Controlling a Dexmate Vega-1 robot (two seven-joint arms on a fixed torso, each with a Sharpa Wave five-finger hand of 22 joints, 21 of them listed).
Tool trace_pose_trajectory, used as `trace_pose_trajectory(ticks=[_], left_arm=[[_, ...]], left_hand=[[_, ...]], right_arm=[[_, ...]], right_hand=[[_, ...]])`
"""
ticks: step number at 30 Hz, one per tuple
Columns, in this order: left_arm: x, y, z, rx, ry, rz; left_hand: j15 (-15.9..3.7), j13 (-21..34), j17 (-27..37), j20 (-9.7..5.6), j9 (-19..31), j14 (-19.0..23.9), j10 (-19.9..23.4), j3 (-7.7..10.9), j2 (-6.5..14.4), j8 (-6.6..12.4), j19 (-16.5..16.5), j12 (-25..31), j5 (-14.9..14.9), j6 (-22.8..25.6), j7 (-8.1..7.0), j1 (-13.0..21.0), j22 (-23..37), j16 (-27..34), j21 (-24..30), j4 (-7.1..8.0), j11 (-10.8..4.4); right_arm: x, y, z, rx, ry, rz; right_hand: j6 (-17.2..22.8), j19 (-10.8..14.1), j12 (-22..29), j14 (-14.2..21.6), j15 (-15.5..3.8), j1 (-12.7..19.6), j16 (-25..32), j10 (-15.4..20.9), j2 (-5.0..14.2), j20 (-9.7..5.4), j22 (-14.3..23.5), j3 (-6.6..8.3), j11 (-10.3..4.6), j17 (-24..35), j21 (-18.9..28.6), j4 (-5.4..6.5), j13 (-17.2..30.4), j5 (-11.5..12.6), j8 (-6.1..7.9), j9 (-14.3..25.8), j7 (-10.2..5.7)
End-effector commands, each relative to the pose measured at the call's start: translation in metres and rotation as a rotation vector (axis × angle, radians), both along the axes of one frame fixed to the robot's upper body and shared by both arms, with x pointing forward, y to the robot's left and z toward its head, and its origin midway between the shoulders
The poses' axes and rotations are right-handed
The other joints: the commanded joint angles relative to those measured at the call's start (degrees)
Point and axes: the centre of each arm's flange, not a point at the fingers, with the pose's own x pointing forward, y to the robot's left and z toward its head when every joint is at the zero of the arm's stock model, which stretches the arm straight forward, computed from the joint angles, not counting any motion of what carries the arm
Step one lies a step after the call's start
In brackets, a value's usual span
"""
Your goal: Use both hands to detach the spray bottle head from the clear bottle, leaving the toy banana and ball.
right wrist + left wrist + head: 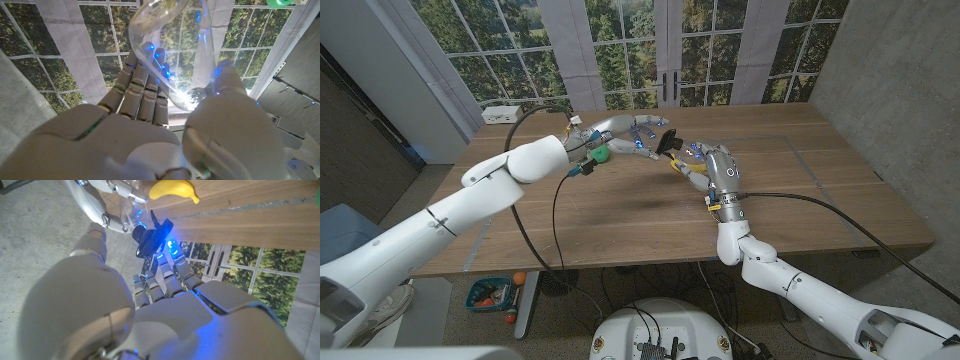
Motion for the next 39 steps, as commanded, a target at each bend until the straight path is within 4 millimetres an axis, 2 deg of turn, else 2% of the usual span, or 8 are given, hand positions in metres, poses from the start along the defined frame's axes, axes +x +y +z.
trace_pose_trajectory(ticks=[1,6,9,13,15,18,29,39], left_arm=[[-0.014,0.009,-0.001,-0.073,-0.244,0.154],[-0.013,0.008,0.002,-0.035,-0.269,0.244],[-0.003,0.009,0.003,-0.045,-0.183,0.221],[0.009,0.01,0.003,-0.077,-0.09,0.166],[0.012,0.009,0.003,-0.094,-0.062,0.136],[0.019,0.008,0.004,-0.11,-0.008,0.073],[0.028,0.004,0.009,-0.115,0.101,-0.077],[0.036,-0.002,0.013,-0.093,0.169,-0.125]], left_hand=[[-8.63,0.0,-1.88,-1.24,0.11,-3.96,-2.99,-0.34,-0.96,0.3,-1.12,0.29,-0.3,-4.89,-0.17,1.07,0.08,-2.37,-1.99,-0.11,-0.27],[-6.56,-0.46,-4.6,-0.14,0.01,-8.15,-4.89,-0.5,-0.77,1.1,-3.54,0.5,-0.28,-6.09,-0.15,1.64,-0.05,-4.47,-4.57,0.19,-0.66],[-3.81,-0.86,-6.98,1.31,-0.03,-5.6,-3.33,-1.71,-0.04,2.44,-3.56,1.38,-0.37,-2.92,0.41,-2.19,-0.06,-3.42,-6.52,1.92,1.4],[-4.36,-1.22,-9.27,2.75,-0.24,-0.64,1.69,-3.25,-0.02,3.86,-3.11,2.75,-0.19,2.12,5.23,-6.73,0.0,-1.79,-8.67,3.07,1.63],[-4.39,-1.29,-9.8,2.98,-0.27,0.71,3.44,-3.52,0.02,4.28,-2.99,3.15,-0.12,3.73,6.41,-7.74,0.04,-1.38,-9.21,3.26,1.74],[-4.97,-1.37,-11.09,3.21,-0.35,2.66,8.73,-3.62,0.48,5.25,-2.34,4.39,0.07,7.64,7.39,-9.42,0.1,-1.04,-10.34,3.46,-0.39],[-5.85,-1.41,-12.42,3.0,-0.54,4.1,11.63,-3.68,1.01,5.71,-0.56,4.33,0.34,11.38,3.3,-11.62,0.14,-0.96,-11.58,3.75,-3.12],[-6.83,-1.72,-13.61,2.59,-0.69,5.56,14.55,-1.4,4.06,5.87,1.52,4.16,1.35,14.75,3.6,-9.3,0.17,-0.88,-12.48,2.5,-3.6]], right_arm=[[-0.006,-0.004,0.006,0.059,0.033,0.055],[-0.009,-0.003,0.007,0.074,0.0,0.064],[-0.013,0.0,0.006,0.057,-0.049,0.05],[-0.016,0.005,0.007,0.032,-0.093,0.047],[-0.016,0.006,0.007,0.018,-0.108,0.043],[-0.016,0.008,0.008,-0.001,-0.123,0.035],[-0.015,0.011,0.01,-0.035,-0.133,0.026],[-0.02,0.013,0.011,-0.042,-0.151,0.046]], right_hand=[[15.36,-0.12,0.34,2.78,-8.68,7.97,-0.3,11.38,8.78,-8.03,0.18,0.96,-11.14,0.44,0.58,1.12,0.37,0.55,0.61,0.54,-13.57],[15.11,-0.28,0.24,2.82,-8.65,7.98,-0.37,11.43,8.73,-8.0,0.15,0.89,-11.16,0.79,0.78,1.1,0.42,0.65,0.81,1.02,-13.53],[15.04,-0.3,0.21,2.84,-8.66,8.02,-0.43,11.36,8.7,-8.07,0.13,0.85,-11.14,1.05,0.97,1.06,0.62,0.73,0.98,1.35,-13.6],[15.06,-0.42,0.08,2.84,-8.65,8.0,-0.49,11.32,8.63,-8.12,0.12,0.77,-11.21,1.26,1.09,1.06,0.6,0.79,1.15,1.64,-13.62],[15.0,-0.46,-0.04,2.85,-8.66,7.99,-0.53,11.39,8.6,-8.11,0.11,0.74,-11.23,1.38,1.18,1.06,0.43,0.83,1.22,1.79,-13.64],[14.94,-0.51,-0.05,2.88,-8.65,7.98,-0.58,11.44,8.55,-8.13,0.09,0.67,-11.19,1.58,1.32,1.06,0.55,0.9,1.23,1.87,-13.85],[14.97,-0.84,-0.25,2.98,-8.7,8.11,-0.76,11.36,8.5,-8.36,0.03,0.51,-11.2,2.17,1.77,1.01,0.87,1.14,1.16,1.78,-14.04],[14.91,-1.03,-0.53,3.02,-8.69,8.1,-0.95,11.5,8.47,-8.49,-0.01,0.34,-11.22,2.5,2.15,1.05,0.82,1.28,1.11,1.78,-14.09]])
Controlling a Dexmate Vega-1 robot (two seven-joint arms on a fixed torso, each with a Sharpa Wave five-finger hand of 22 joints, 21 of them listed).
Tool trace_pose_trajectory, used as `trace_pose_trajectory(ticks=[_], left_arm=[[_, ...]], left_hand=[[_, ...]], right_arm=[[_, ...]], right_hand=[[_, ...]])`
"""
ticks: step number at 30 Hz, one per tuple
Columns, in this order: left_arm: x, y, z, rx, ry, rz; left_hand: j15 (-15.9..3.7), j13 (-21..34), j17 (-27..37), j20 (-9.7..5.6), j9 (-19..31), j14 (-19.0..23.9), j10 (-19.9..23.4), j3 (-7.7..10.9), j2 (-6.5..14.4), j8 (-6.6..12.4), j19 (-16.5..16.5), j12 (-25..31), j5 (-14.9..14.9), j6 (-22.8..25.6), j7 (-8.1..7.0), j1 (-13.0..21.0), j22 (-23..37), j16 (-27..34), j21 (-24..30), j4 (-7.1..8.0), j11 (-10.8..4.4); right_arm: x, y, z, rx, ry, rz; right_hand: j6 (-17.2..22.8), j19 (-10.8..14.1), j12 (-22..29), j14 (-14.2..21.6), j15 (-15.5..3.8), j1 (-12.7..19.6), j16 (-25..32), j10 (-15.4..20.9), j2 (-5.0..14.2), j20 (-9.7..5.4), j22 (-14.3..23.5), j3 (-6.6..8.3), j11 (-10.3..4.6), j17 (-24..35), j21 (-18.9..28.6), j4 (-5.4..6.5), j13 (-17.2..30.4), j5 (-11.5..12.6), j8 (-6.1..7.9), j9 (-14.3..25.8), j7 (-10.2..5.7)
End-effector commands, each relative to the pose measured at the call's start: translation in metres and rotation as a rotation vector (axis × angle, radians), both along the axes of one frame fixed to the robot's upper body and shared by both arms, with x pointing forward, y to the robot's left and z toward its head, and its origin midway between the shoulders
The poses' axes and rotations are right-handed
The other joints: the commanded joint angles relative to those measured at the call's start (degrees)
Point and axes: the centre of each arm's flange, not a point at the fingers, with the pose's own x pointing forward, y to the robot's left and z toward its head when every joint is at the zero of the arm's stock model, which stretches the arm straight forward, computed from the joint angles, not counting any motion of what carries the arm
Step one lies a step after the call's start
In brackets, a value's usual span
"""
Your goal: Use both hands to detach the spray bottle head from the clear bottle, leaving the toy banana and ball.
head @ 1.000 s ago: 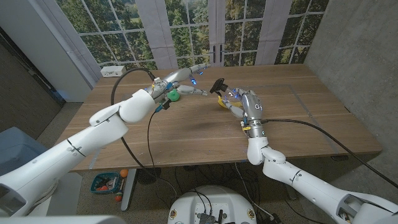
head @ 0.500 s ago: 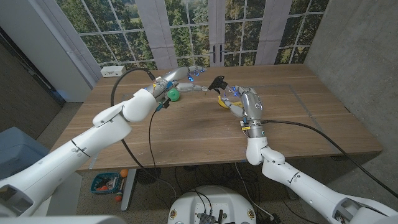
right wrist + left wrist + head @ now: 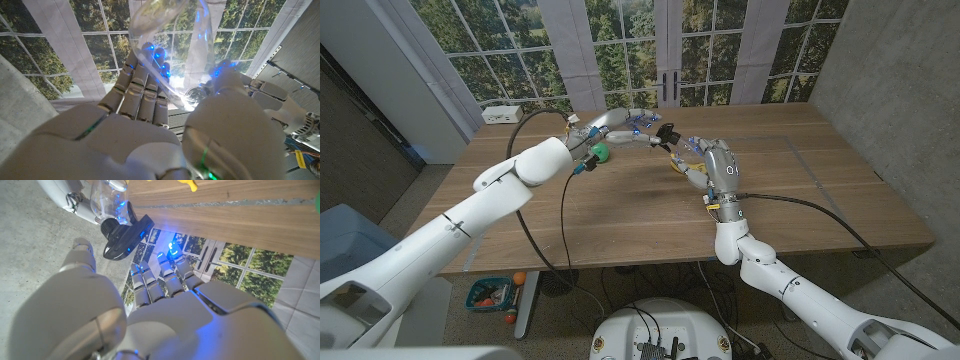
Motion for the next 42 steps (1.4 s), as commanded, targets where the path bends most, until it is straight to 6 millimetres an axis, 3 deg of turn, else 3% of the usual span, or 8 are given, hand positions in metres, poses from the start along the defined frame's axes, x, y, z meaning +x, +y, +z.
trace_pose_trajectory(ticks=[1,9,12,14,19,30,34,42], left_arm=[[0.007,-0.007,0.005,0.01,0.082,-0.091],[0.005,-0.012,0.004,0.009,0.056,-0.078],[0.003,-0.014,0.003,-0.012,0.038,-0.077],[0.0,-0.015,0.001,-0.037,0.004,-0.057],[-0.005,-0.016,-0.003,-0.096,-0.053,-0.017],[-0.015,-0.015,-0.009,-0.165,-0.065,-0.026],[-0.017,-0.013,-0.009,-0.161,-0.019,-0.054],[-0.027,-0.006,-0.011,-0.199,0.013,-0.102]], left_hand=[[-6.89,-0.06,-0.67,-0.44,0.0,1.5,2.57,1.69,1.76,0.35,1.7,-0.06,0.6,2.59,0.45,1.68,0.27,0.45,-0.54,-0.95,-0.1],[-8.69,-0.12,-2.4,-1.0,-0.05,5.88,11.81,4.58,4.22,1.26,4.68,1.17,0.4,10.08,1.46,4.03,0.31,1.58,-1.65,-2.72,-0.28],[-9.81,0.09,-3.09,-1.41,0.07,8.5,18.17,6.91,5.92,1.92,6.01,1.92,0.03,15.68,2.08,5.68,0.35,2.25,-2.52,-3.39,-0.45],[-10.25,0.73,-3.09,-1.68,0.27,12.02,24.77,10.26,8.72,2.59,7.78,3.58,-0.19,20.35,3.35,9.03,0.4,3.35,-2.84,-4.26,-0.29],[-11.19,4.47,-0.15,-3.58,1.59,18.27,37.75,13.58,9.89,5.46,11.12,9.19,-1.0,29.68,4.83,18.36,0.71,7.48,-2.58,-4.75,-0.14],[-11.32,8.82,2.73,-5.13,4.55,22.91,41.25,13.15,8.9,8.42,12.81,11.5,-0.95,31.77,6.34,22.18,0.92,10.78,-1.44,-4.36,0.45],[-11.31,10.48,3.62,-4.84,6.11,23.46,40.89,13.02,9.43,9.2,11.93,11.97,-0.91,30.87,6.17,22.83,1.03,11.33,-1.34,-4.13,0.5],[-11.26,17.68,6.35,-4.33,13.05,22.08,39.34,12.46,10.95,12.88,9.81,14.72,-1.04,27.1,6.13,22.72,1.21,10.73,-0.45,-3.45,0.4]], right_arm=[[-0.005,0.003,0.002,-0.015,-0.027,0.016],[-0.01,0.002,0.002,-0.016,-0.044,0.029],[-0.012,0.001,0.002,-0.013,-0.047,0.034],[-0.012,0.0,0.001,-0.011,-0.046,0.04],[-0.015,-0.003,0.0,-0.001,-0.047,0.048],[-0.018,-0.007,-0.005,0.013,-0.039,0.061],[-0.018,-0.009,-0.007,0.016,-0.036,0.062],[-0.016,-0.011,-0.009,0.027,-0.024,0.05]], right_hand=[[14.93,-0.26,-0.3,2.94,-8.77,8.09,-0.11,11.49,8.48,-8.49,-0.03,0.55,-11.31,0.17,0.38,0.82,0.02,0.32,0.31,0.03,-14.09],[15.06,-0.22,-0.35,3.07,-8.79,8.12,-0.18,11.7,8.58,-8.49,-0.06,0.51,-11.34,0.3,0.64,0.85,0.09,0.38,0.3,-0.04,-14.1],[15.1,-0.23,-0.33,3.11,-8.78,8.12,-0.22,11.62,8.59,-8.45,-0.08,0.48,-11.27,0.34,0.73,0.86,0.28,0.39,0.29,-0.08,-14.07],[15.1,-0.22,-0.45,3.12,-8.78,8.13,-0.24,11.53,8.58,-8.48,-0.09,0.47,-11.27,0.36,0.77,0.85,0.19,0.4,0.25,-0.13,-13.99],[15.08,-0.22,-0.39,3.2,-8.81,8.19,-0.29,11.84,8.63,-8.42,-0.11,0.45,-11.3,0.42,0.94,0.83,0.3,0.43,0.21,-0.17,-14.15],[15.33,-0.37,-0.66,3.36,-8.76,8.2,-0.44,11.88,8.61,-8.45,-0.17,0.34,-11.32,0.51,1.27,0.82,0.32,0.44,0.15,-0.39,-13.98],[15.34,-0.33,-0.74,3.44,-8.74,8.16,-0.49,12.08,8.62,-8.47,-0.19,0.29,-11.25,0.54,1.43,0.86,0.25,0.43,0.17,-0.35,-13.93],[15.32,-0.49,-0.92,3.43,-8.76,8.21,-0.61,11.97,8.62,-8.51,-0.22,0.25,-11.27,0.57,1.58,0.82,0.3,0.45,0.21,-0.23,-13.97]])
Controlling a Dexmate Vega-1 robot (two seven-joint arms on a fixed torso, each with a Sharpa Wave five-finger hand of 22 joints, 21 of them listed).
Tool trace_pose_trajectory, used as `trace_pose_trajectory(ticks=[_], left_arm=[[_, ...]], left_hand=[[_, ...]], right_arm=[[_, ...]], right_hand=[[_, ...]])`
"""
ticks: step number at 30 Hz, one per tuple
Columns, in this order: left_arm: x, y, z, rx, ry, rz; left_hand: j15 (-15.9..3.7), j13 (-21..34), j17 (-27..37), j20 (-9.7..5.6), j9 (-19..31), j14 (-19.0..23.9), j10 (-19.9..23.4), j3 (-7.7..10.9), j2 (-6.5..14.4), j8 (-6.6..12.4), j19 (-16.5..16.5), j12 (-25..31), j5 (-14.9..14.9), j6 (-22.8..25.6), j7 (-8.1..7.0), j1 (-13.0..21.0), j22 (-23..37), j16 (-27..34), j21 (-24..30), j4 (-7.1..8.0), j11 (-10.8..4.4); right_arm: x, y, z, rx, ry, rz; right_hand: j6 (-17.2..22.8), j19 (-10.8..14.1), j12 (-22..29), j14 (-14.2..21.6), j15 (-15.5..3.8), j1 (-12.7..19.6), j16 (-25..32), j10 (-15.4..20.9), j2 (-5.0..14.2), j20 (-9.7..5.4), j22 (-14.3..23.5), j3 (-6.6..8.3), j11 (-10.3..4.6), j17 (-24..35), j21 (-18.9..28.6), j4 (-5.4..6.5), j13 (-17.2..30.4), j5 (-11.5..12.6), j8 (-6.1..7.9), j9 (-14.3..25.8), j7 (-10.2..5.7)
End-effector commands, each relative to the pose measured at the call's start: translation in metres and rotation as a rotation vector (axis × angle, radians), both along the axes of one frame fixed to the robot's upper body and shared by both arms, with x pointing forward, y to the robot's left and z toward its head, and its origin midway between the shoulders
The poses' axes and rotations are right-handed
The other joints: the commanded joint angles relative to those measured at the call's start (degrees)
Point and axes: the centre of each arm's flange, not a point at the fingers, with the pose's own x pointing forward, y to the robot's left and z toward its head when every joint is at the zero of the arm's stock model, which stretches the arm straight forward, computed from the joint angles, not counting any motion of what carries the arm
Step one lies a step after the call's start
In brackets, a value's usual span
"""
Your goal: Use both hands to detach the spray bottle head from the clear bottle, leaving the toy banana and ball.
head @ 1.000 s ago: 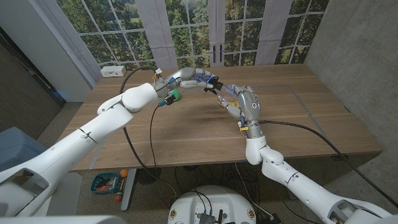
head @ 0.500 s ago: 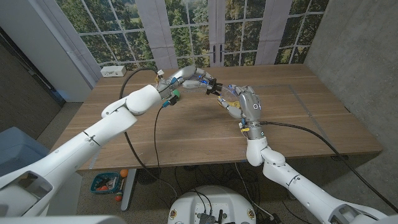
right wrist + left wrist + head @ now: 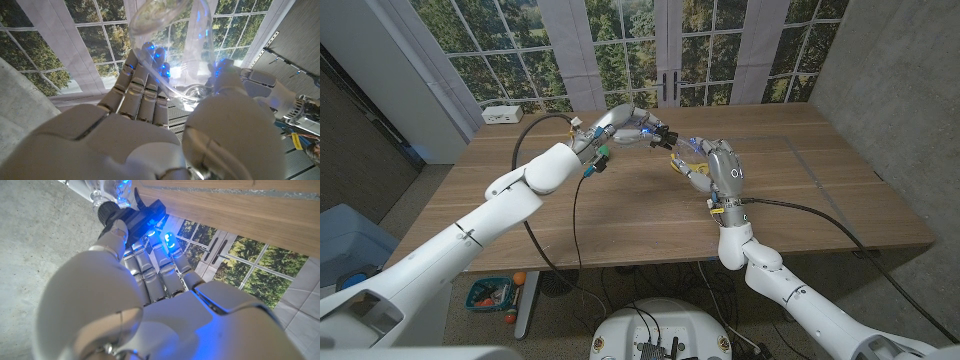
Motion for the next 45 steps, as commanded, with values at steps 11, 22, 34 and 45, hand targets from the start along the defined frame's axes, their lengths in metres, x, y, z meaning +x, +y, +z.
trace_pose_trajectory(ticks=[11,22,34,45], left_arm=[[-0.02,0.015,-0.003,-0.098,0.03,-0.089],[-0.027,0.021,-0.003,-0.164,-0.05,-0.074],[-0.031,0.031,-0.006,-0.285,-0.16,-0.064],[-0.035,0.04,-0.013,-0.413,-0.275,-0.016]], left_hand=[[-8.85,19.88,1.94,-1.12,16.58,-1.08,5.09,0.07,4.59,7.37,-1.3,8.17,0.23,-2.78,-0.18,2.51,0.11,-1.17,0.98,0.37,-5.18],[-8.85,21.74,2.51,-1.14,18.49,-1.14,4.64,0.31,4.64,8.71,-1.39,8.98,0.23,-3.25,-0.32,2.19,0.06,-1.69,1.31,0.37,-5.22],[-8.86,22.86,2.92,-1.42,18.88,-1.01,4.33,0.43,4.48,9.24,-1.18,9.4,0.2,-3.12,-0.4,2.01,0.0,-1.96,1.56,0.28,-5.28],[-8.88,23.68,3.27,-1.75,18.61,-0.9,3.99,0.55,4.35,9.36,-0.75,9.59,0.17,-3.01,-0.93,1.87,-0.05,-2.2,1.84,0.22,-5.37]], right_arm=[[0.004,-0.005,-0.005,0.039,0.032,-0.014],[0.014,-0.011,-0.004,0.099,0.079,0.017],[0.022,-0.017,0.0,0.167,0.146,0.047],[0.025,-0.021,0.002,0.235,0.207,0.086]], right_hand=[[15.05,-0.72,0.03,2.85,-8.69,8.21,-0.34,11.38,8.58,-8.98,0.04,0.3,-11.16,0.36,0.69,0.61,0.73,0.37,0.76,1.38,-13.54],[15.07,-0.72,-0.01,3.03,-8.64,8.3,-0.39,11.63,8.59,-8.9,0.02,0.24,-11.04,0.42,0.94,0.57,0.78,0.47,0.92,1.76,-13.43],[15.22,-0.65,-0.17,3.26,-8.62,8.43,-0.43,11.59,8.69,-8.66,-0.01,0.2,-11.03,0.46,1.29,0.55,0.9,0.57,0.76,1.57,-13.29],[15.21,-0.61,-0.37,3.35,-8.64,8.63,-0.5,11.72,8.75,-8.42,-0.05,0.23,-11.04,0.47,1.55,0.46,0.73,0.6,0.6,1.46,-13.23]])
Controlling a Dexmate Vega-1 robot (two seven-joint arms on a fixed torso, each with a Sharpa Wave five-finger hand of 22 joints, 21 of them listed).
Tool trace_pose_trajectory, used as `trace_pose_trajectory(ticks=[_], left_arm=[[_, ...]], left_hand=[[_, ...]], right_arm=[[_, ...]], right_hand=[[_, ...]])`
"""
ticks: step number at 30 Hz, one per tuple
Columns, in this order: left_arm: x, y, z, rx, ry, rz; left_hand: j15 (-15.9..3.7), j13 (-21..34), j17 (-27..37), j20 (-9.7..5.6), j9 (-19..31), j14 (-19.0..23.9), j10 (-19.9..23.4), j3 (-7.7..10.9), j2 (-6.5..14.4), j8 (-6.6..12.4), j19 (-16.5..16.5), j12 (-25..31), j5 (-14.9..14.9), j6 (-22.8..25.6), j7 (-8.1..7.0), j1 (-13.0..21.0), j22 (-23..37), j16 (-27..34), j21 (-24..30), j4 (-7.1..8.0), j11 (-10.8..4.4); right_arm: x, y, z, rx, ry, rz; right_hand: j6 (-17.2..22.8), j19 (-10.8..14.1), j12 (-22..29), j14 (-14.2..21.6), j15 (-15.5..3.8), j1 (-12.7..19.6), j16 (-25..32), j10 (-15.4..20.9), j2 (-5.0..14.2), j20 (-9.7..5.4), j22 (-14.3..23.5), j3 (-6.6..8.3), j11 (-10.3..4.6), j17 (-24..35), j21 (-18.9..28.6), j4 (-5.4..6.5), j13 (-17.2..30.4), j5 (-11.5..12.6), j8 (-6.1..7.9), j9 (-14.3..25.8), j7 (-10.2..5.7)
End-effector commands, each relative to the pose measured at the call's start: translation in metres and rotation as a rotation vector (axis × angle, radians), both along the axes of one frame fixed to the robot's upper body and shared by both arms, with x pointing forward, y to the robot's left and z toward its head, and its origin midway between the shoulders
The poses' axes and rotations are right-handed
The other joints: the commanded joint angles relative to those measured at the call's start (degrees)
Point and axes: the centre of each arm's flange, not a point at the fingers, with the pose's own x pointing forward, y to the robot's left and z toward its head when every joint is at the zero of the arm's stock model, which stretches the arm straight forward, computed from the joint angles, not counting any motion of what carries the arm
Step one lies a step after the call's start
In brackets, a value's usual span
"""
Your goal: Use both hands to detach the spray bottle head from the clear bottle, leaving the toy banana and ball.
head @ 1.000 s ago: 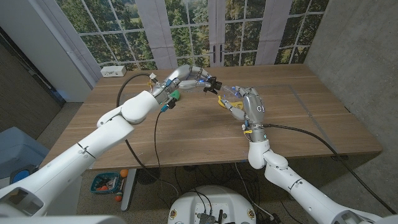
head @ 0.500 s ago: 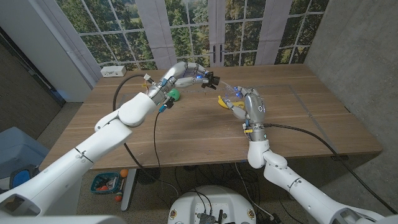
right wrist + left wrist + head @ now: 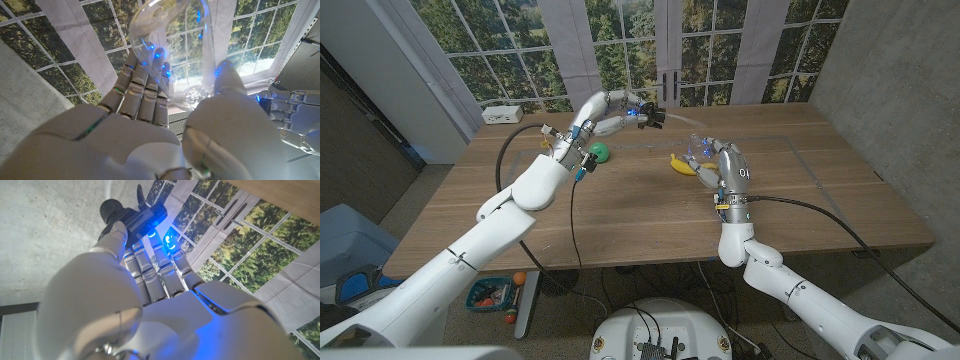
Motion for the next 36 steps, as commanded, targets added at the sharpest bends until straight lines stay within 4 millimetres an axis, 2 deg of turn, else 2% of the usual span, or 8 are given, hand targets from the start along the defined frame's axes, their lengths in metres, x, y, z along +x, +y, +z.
trace_pose_trajectory(ticks=[1,9,23,36], left_arm=[[-0.007,0.01,-0.008,-0.147,-0.128,0.063],[-0.01,0.015,-0.017,-0.242,-0.205,0.18],[-0.012,0.016,-0.03,-0.292,-0.256,0.472],[-0.01,0.018,-0.032,-0.207,-0.168,0.6]], left_hand=[[-9.1,23.74,0.22,-1.84,18.59,-0.1,4.53,0.56,3.31,0.34,0.64,9.37,0.29,0.44,-0.92,2.88,0.11,-0.22,0.6,0.22,-4.82],[-9.11,24.01,0.45,-1.99,18.4,0.05,4.45,0.61,3.24,0.4,0.8,9.34,0.25,0.44,-1.13,2.71,0.07,-0.35,0.72,0.24,-4.89],[-9.11,23.9,0.68,-2.0,18.0,0.12,4.26,0.76,3.15,0.6,1.0,8.82,0.27,0.58,-1.65,2.33,0.0,-0.85,0.86,0.26,-4.99],[-9.1,23.64,0.61,-1.9,17.57,0.12,4.37,0.99,3.03,0.87,0.93,8.34,0.35,1.02,-1.92,2.1,-0.08,-1.46,0.82,0.17,-5.01]], right_arm=[[0.004,-0.004,0.002,0.075,0.067,0.046],[0.006,-0.009,0.002,0.142,0.114,0.087],[0.006,-0.012,0.004,0.2,0.159,0.131],[0.002,-0.015,0.008,0.226,0.205,0.161]], right_hand=[[15.26,-0.16,-0.21,3.17,-8.8,8.63,-0.15,11.84,8.74,-8.25,0.19,0.22,-11.02,0.17,0.28,0.45,-0.1,0.42,0.09,0.08,-13.2],[15.28,-0.26,-0.23,3.15,-8.77,8.68,-0.26,11.77,8.72,-8.22,0.16,0.18,-10.99,0.17,0.47,0.44,0.17,0.4,-0.05,-0.03,-13.15],[15.57,-0.19,-0.57,3.36,-8.74,8.77,-0.3,11.98,8.85,-7.86,0.1,0.21,-10.75,0.17,0.85,0.44,-0.16,0.35,-0.26,-0.37,-13.1],[15.57,-0.71,-1.37,2.3,-8.75,8.94,-1.07,12.14,8.58,-7.26,0.03,0.18,-10.78,-0.06,1.12,0.29,-1.04,0.22,-0.8,-0.99,-13.66]])
